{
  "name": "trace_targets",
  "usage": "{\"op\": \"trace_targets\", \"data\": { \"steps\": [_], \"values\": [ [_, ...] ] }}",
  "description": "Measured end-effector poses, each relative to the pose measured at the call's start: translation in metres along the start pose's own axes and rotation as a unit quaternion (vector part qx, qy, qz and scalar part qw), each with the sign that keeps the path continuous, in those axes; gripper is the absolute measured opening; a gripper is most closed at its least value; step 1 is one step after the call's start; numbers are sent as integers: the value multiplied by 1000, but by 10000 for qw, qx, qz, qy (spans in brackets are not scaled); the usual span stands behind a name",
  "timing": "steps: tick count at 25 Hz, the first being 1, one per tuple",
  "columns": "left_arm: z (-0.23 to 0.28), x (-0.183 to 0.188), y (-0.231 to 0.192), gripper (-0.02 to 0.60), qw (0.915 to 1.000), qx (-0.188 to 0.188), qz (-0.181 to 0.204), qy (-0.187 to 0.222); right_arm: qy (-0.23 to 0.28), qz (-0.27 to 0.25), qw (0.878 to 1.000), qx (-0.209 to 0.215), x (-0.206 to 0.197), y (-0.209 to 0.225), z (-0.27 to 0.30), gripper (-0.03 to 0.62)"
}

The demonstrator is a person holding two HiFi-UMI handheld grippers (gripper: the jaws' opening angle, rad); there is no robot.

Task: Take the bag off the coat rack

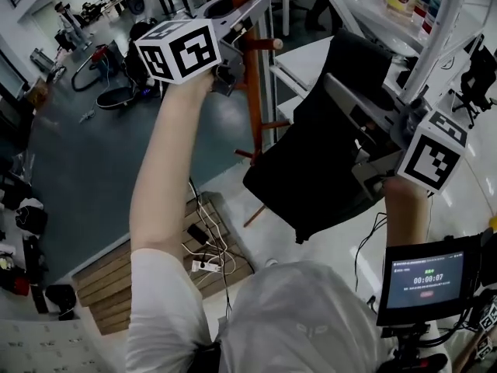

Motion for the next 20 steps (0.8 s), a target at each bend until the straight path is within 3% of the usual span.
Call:
{"op": "trace_targets", "data": {
  "steps": [7, 15, 20],
  "values": [
    [-6, 3, 0, 149, 9986, 389, 294, -222, 167, 72, 9993, -322, 2, 13, -48, 64],
    [-34, 30, 16, 183, 9951, 681, 664, 262, 93, 10, 9965, -835, -12, 29, -101, 64],
    [-56, 39, 55, 183, 9934, 638, 816, 493, 134, 91, 9930, -1170, -16, 38, -140, 65]
  ]
}}
Point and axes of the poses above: the fingertips, and each gripper's own axes: z forward along the fingers, y to its right, x out of its top, the point moved 4 cm from there along -z, backward along the fingers, and after that the axes turned 11 degrees about -x, right-handed, at the moved point
